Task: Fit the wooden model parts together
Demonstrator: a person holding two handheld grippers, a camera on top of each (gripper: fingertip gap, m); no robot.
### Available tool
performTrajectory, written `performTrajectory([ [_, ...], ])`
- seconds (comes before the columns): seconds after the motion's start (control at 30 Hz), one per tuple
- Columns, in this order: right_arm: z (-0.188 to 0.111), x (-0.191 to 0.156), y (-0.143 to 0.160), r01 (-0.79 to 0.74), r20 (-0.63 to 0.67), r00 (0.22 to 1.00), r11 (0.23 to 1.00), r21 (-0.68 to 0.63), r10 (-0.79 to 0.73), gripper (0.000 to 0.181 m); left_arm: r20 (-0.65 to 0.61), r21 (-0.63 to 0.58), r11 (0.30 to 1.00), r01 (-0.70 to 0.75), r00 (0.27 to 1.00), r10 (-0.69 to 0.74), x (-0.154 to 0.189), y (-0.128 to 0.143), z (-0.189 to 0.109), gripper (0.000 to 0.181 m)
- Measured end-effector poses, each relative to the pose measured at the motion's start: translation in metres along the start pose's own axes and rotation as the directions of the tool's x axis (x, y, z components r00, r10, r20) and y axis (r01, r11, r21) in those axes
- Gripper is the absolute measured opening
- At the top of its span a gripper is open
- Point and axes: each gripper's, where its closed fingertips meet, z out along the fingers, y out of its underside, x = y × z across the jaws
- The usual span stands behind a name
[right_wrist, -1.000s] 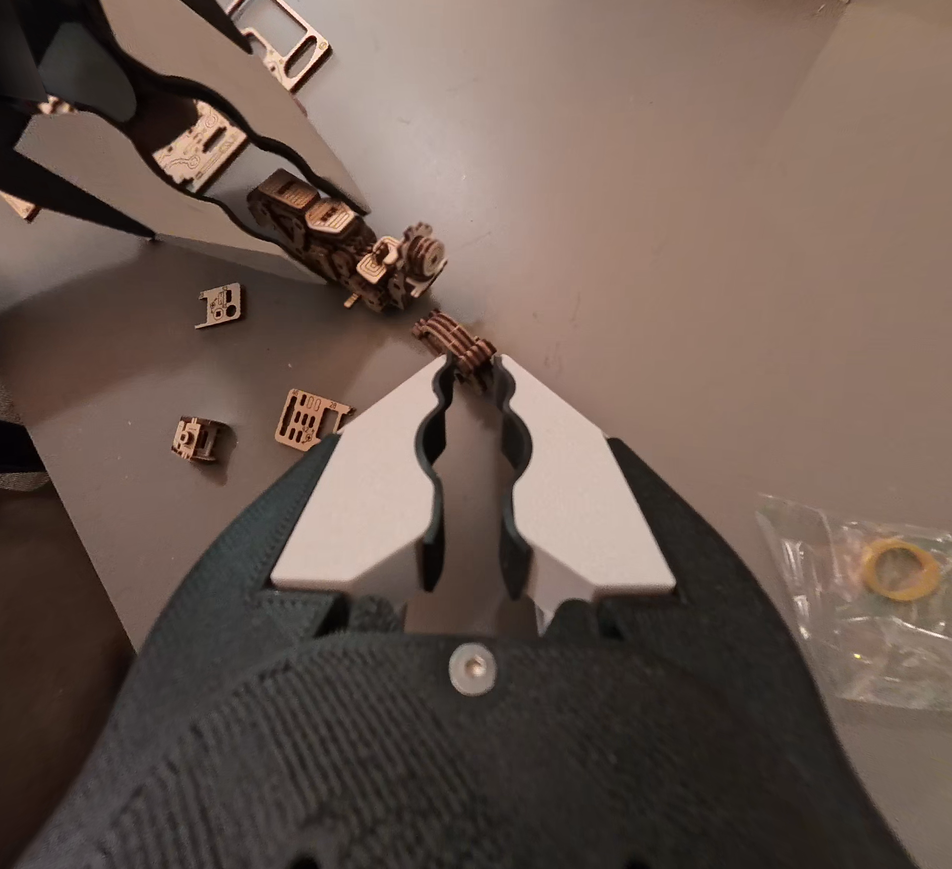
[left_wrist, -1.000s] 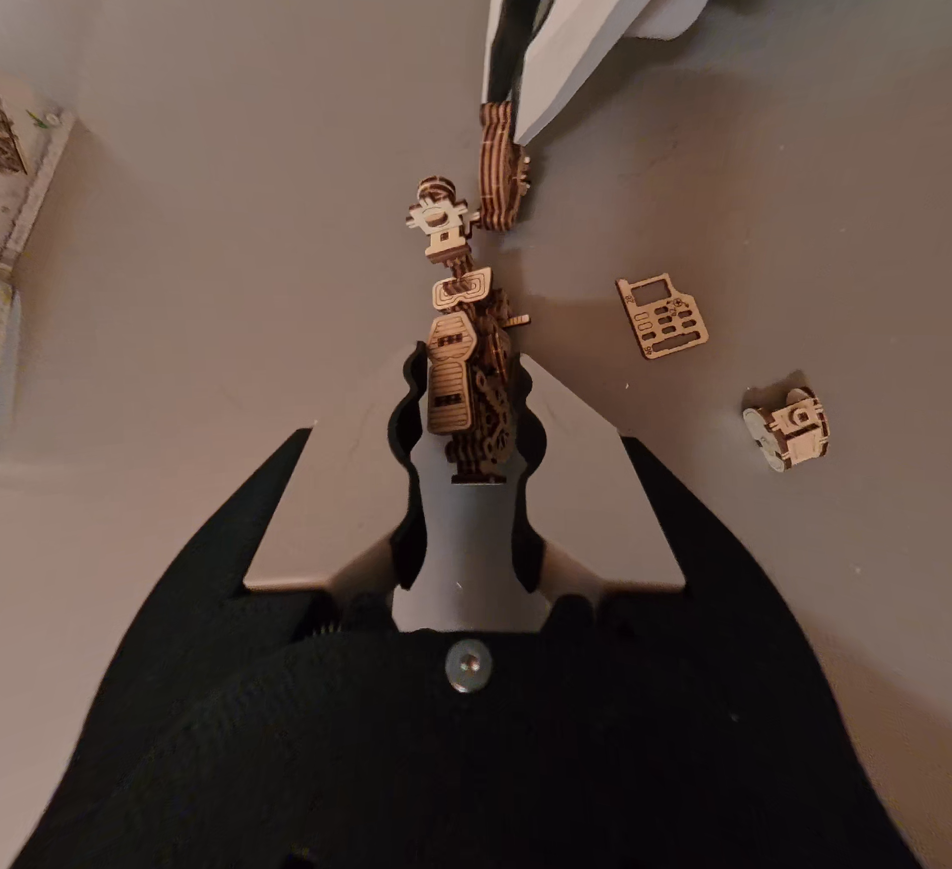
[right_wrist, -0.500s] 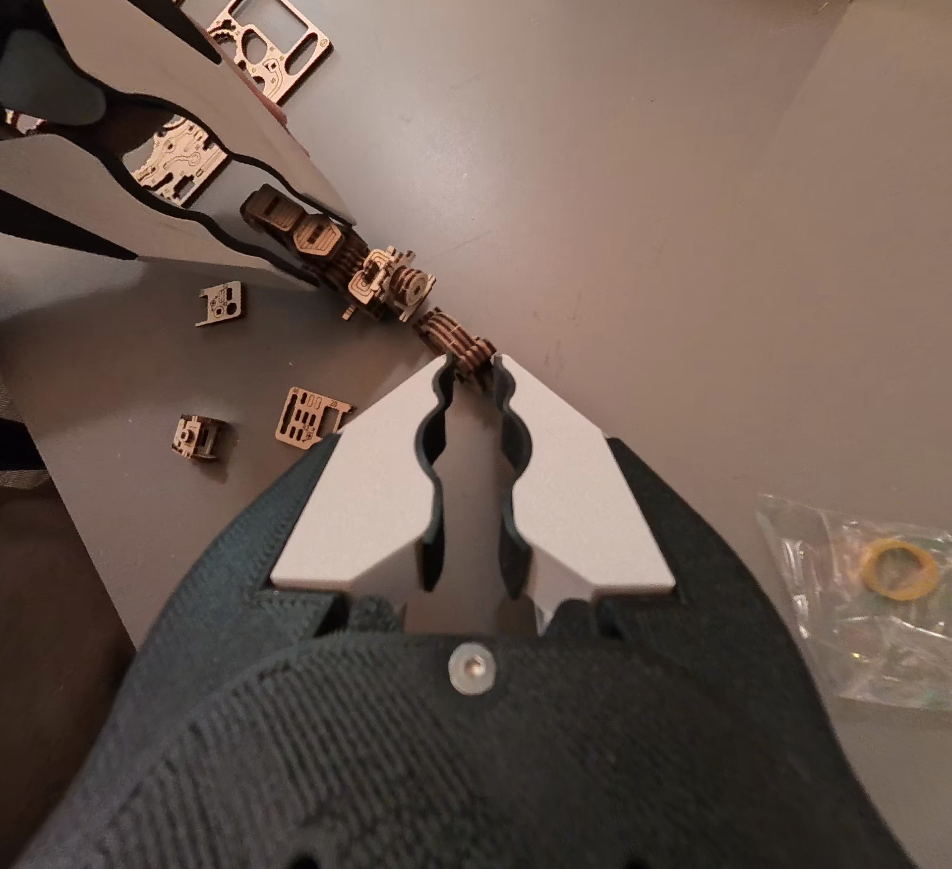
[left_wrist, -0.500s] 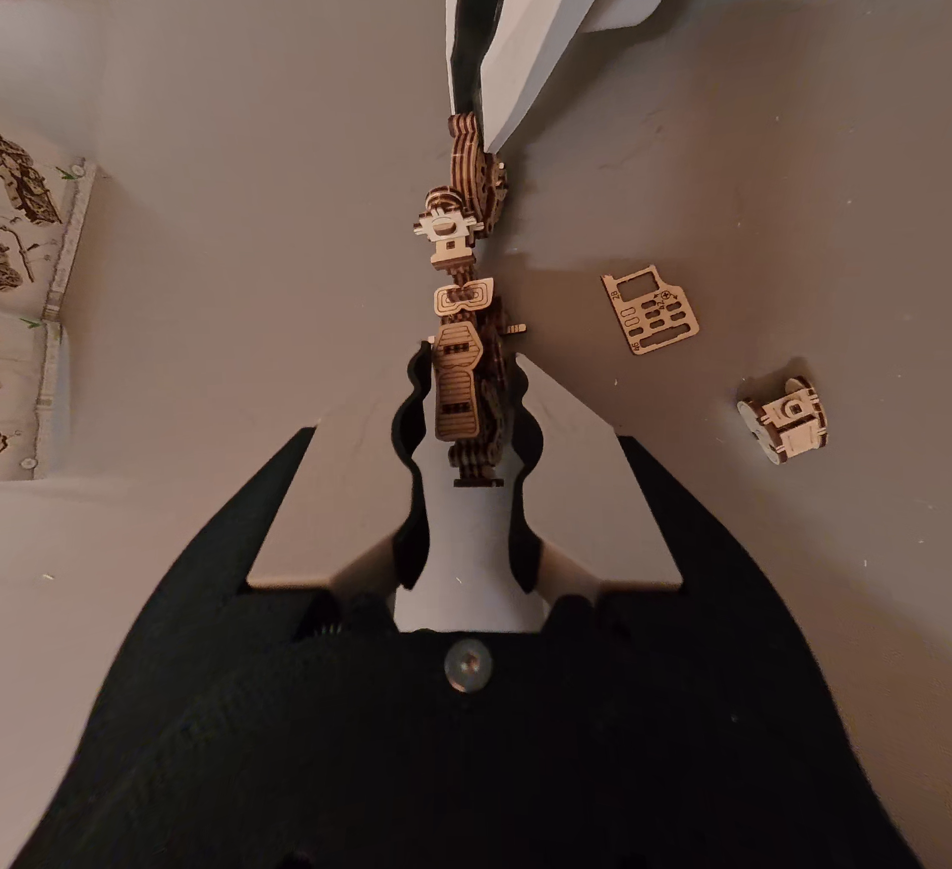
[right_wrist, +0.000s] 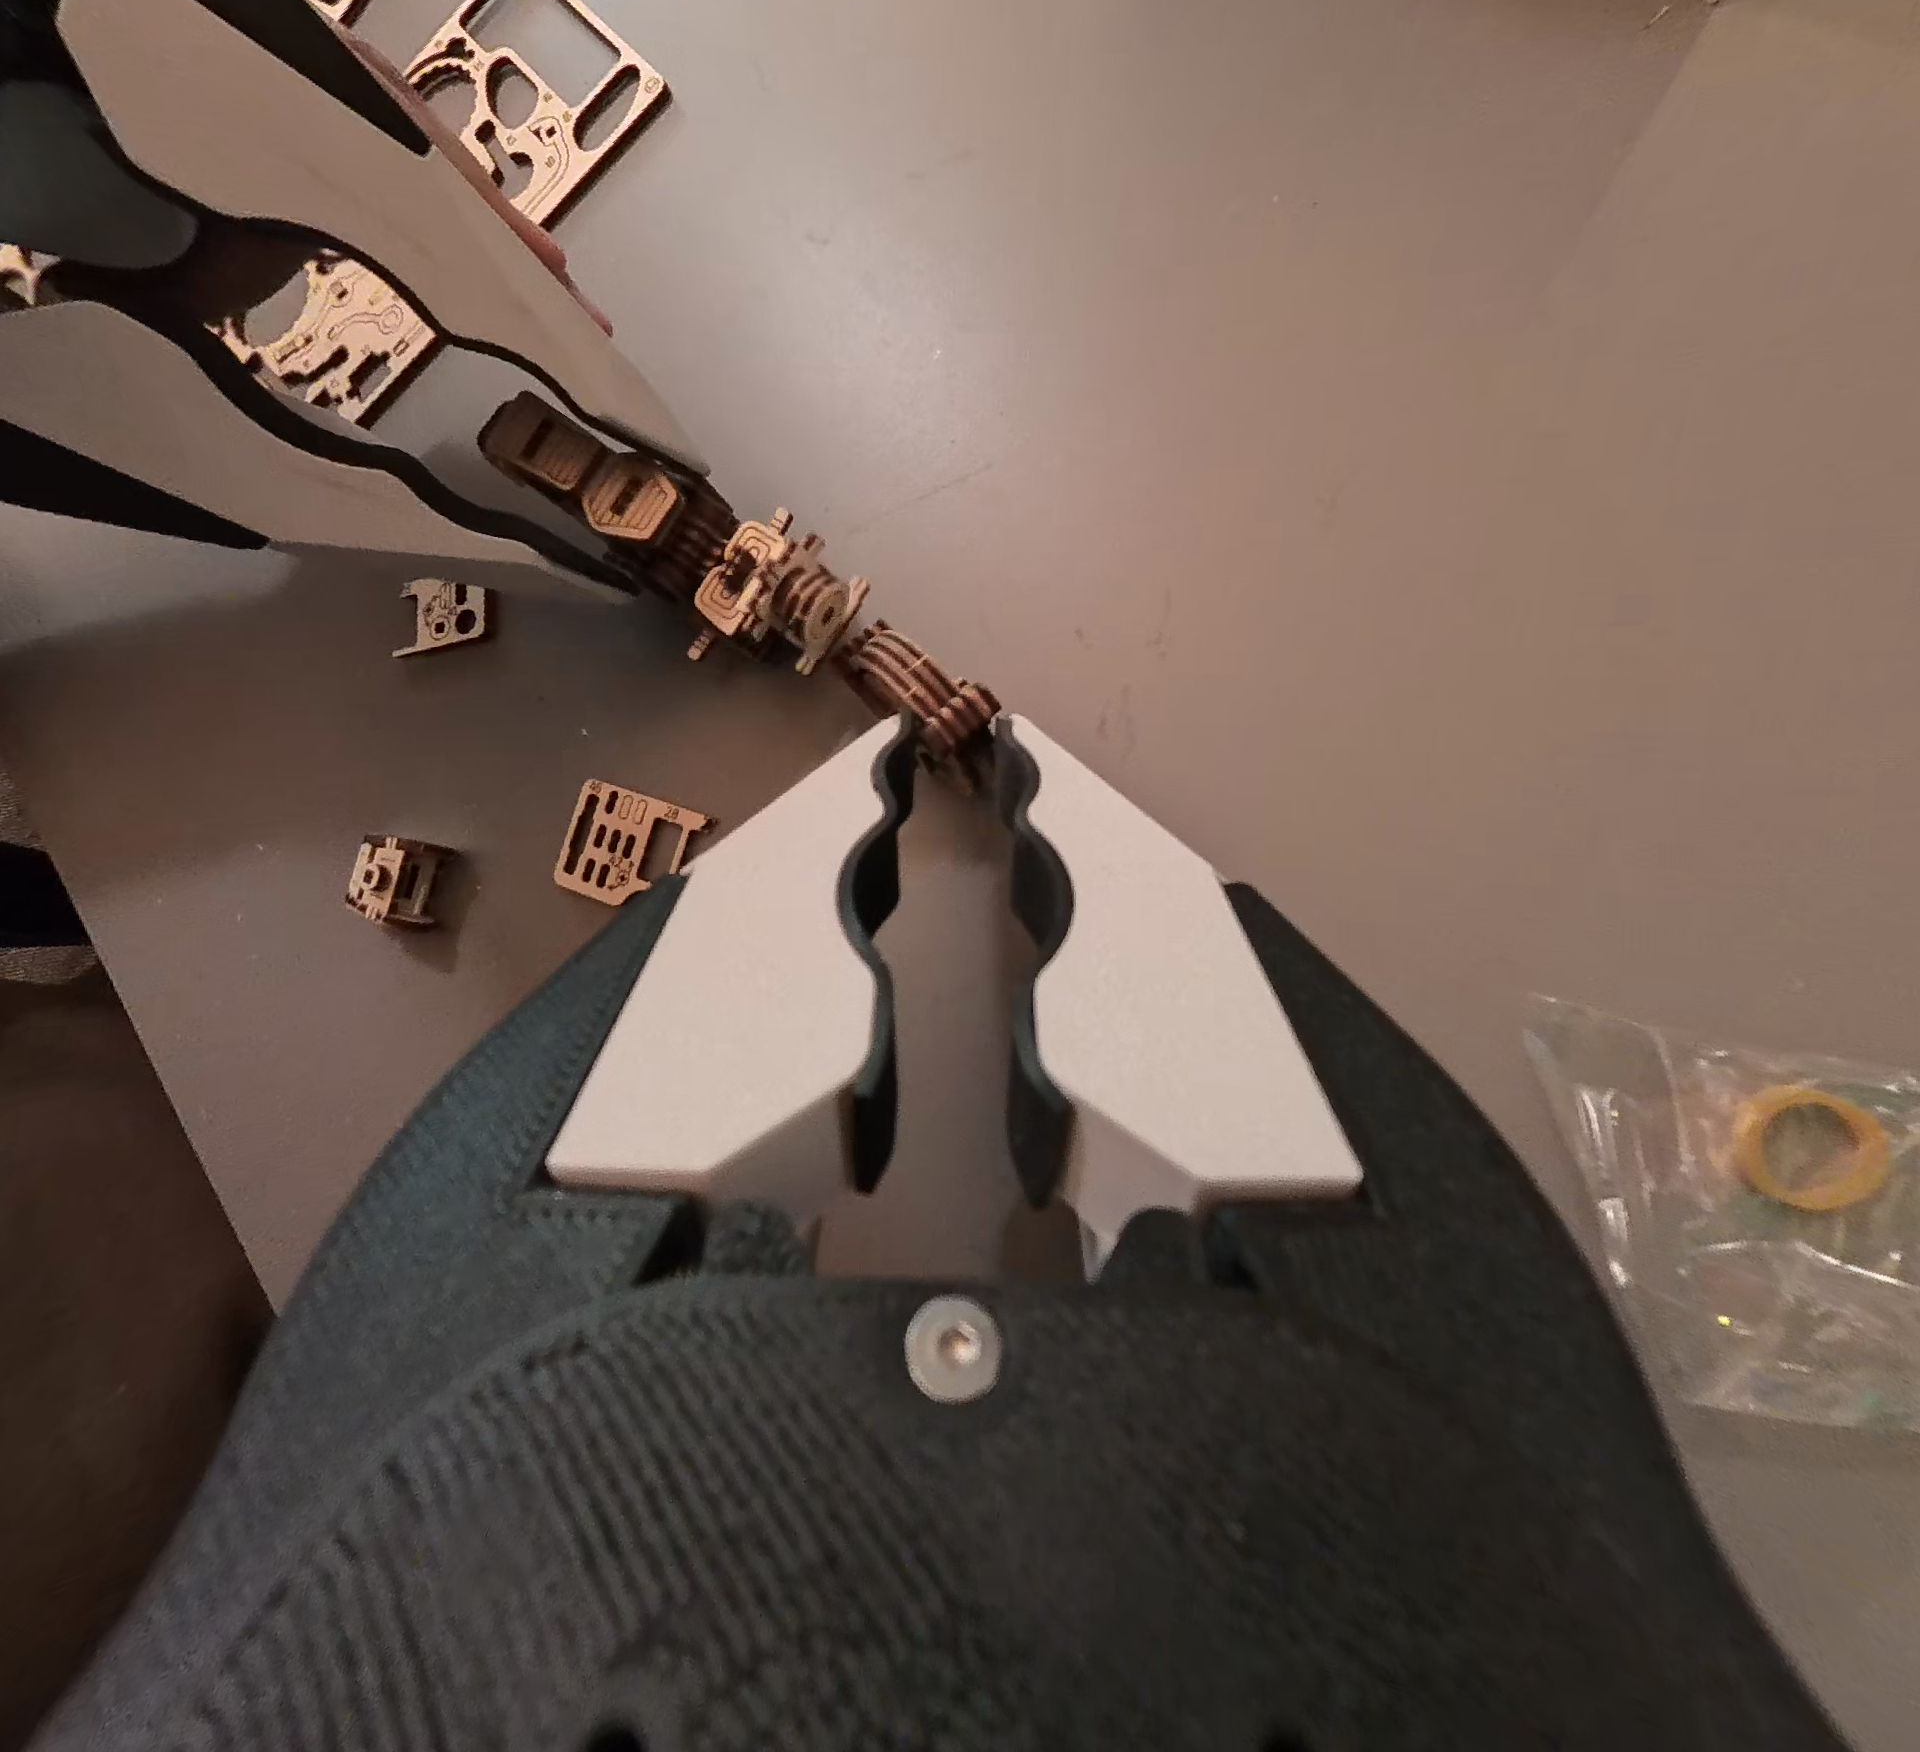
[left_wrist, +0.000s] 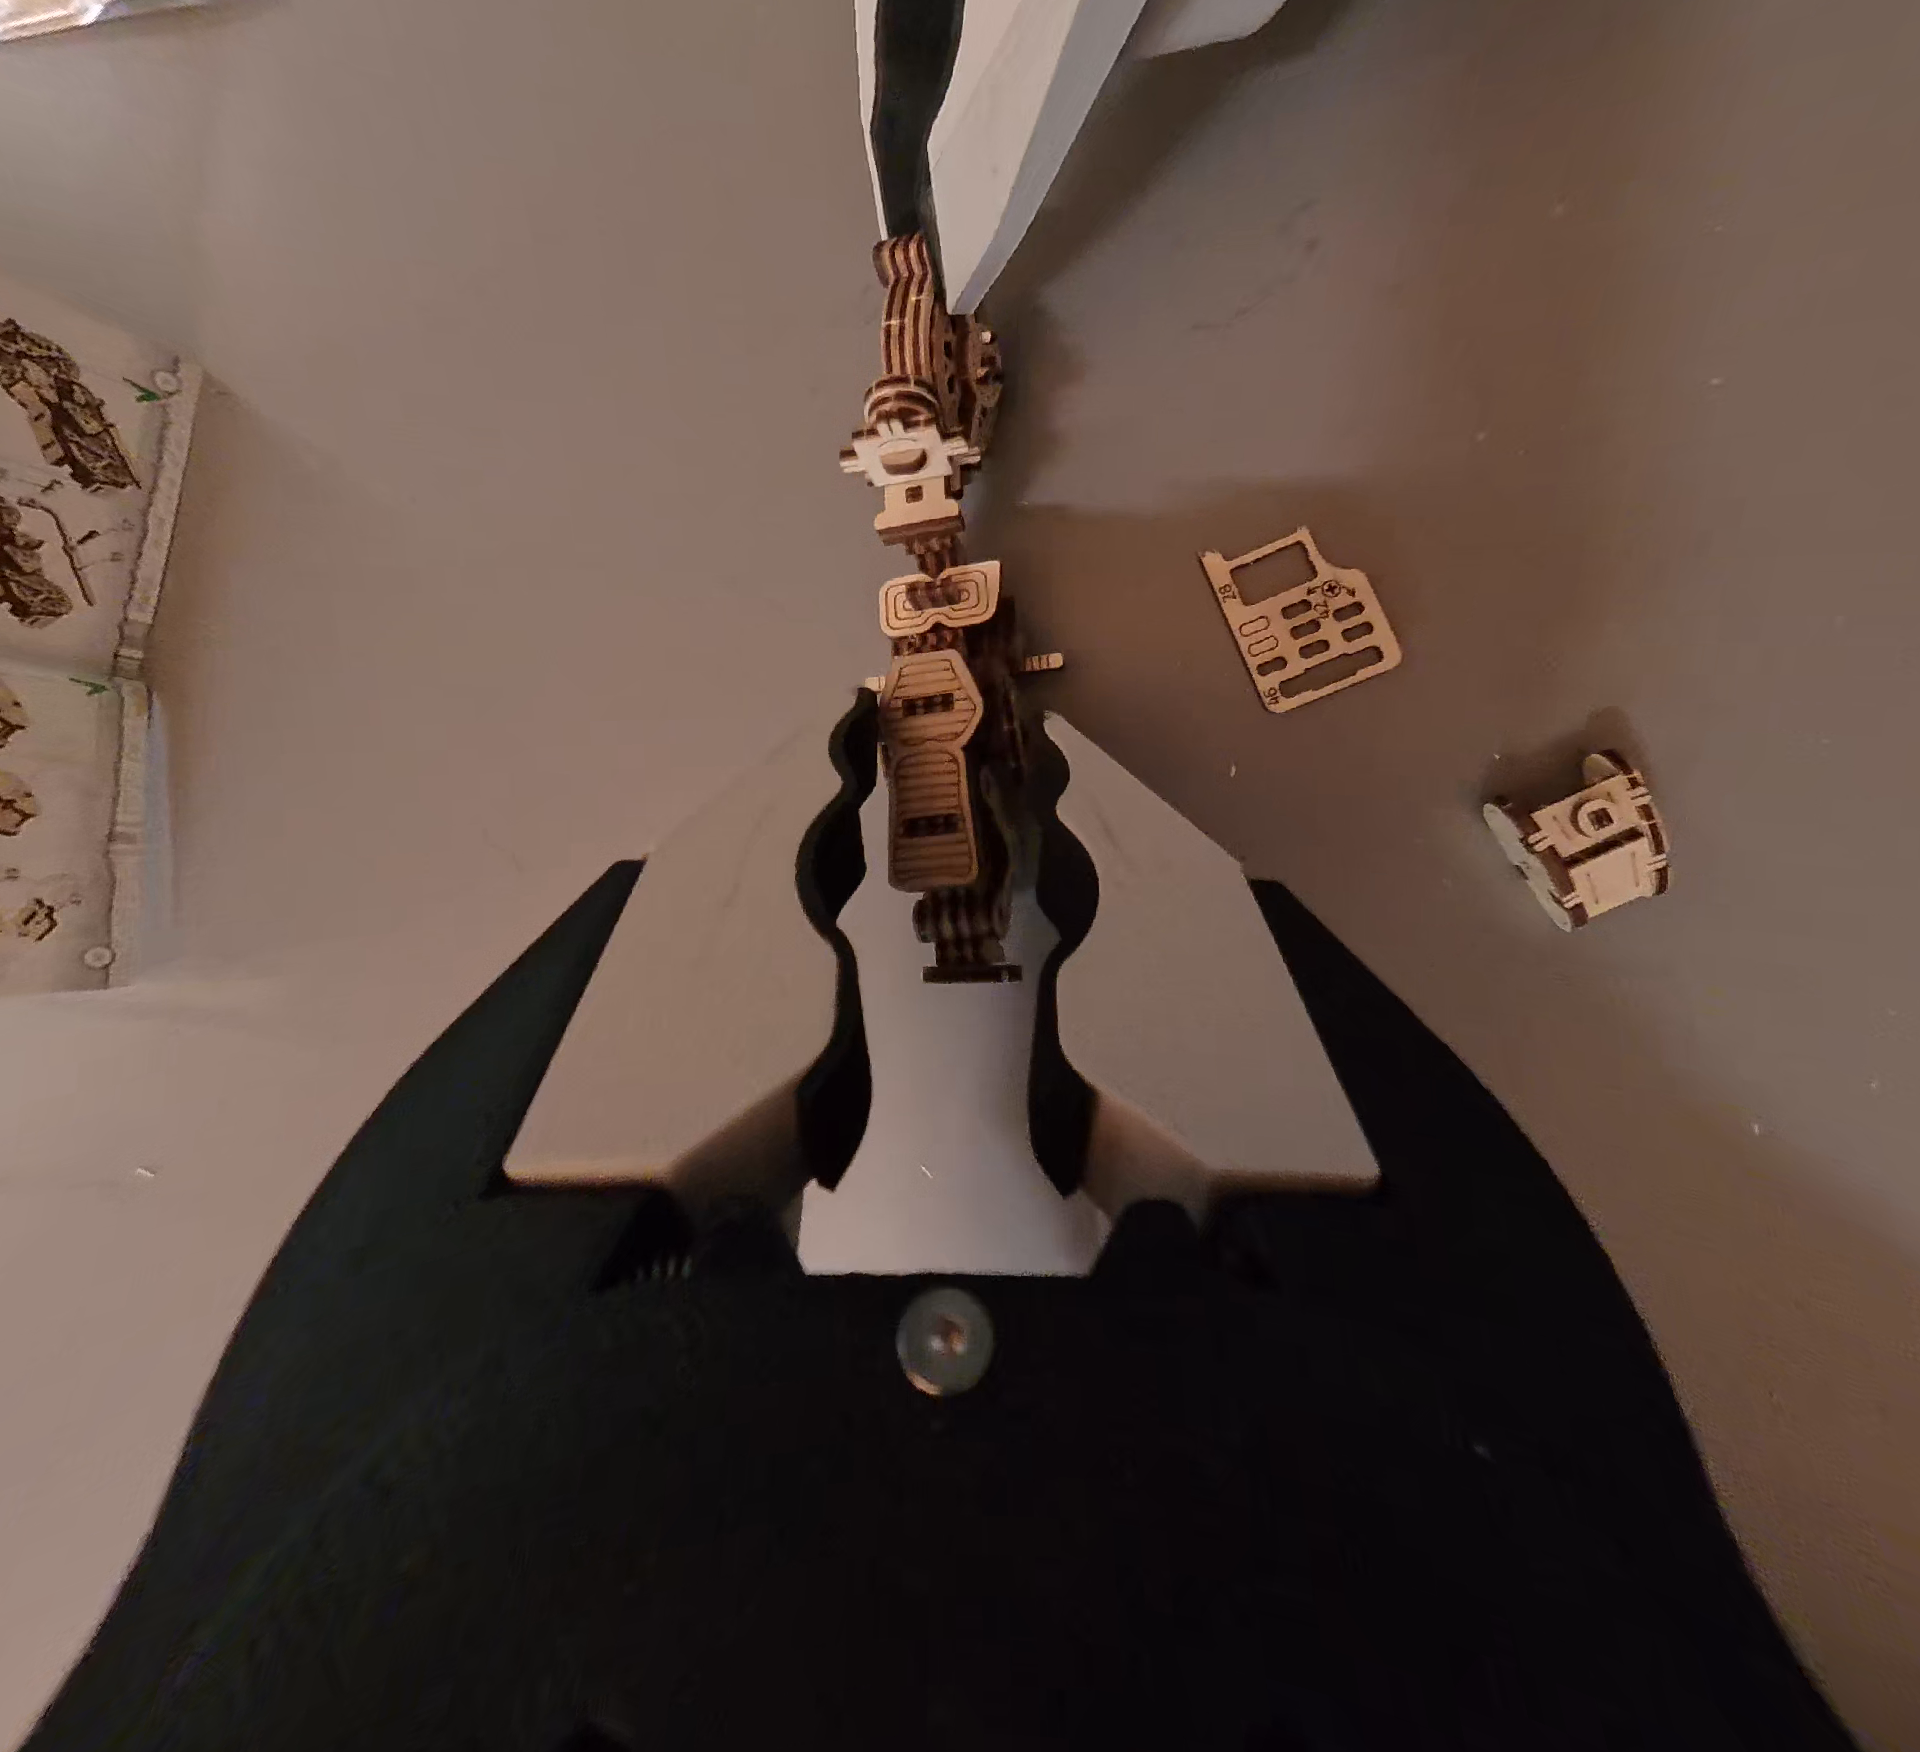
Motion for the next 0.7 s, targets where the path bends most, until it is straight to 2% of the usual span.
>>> performTrajectory([
  [0.4, 0.0, -0.001, 0.0, 0.003, 0.002, 1.0, 1.0, 0.001, -0.003, 0.013, 0.037, -0.012, 0.999, 0.046, 0.998, -0.046, -0.009, -0.001, 0.003, 0.027],
  [0.53, 0.0, -0.001, -0.001, 0.0, 0.003, 1.0, 1.0, 0.008, 0.0, 0.013, 0.013, 0.061, 0.99, 0.124, 0.992, -0.125, -0.016, -0.003, 0.0, 0.025],
  [0.7, 0.0, 0.001, -0.007, -0.034, 0.012, 0.999, 0.998, 0.047, 0.033, 0.013, -0.056, 0.221, 0.946, 0.237, 0.972, -0.23, -0.026, -0.014, -0.013, 0.024],
])
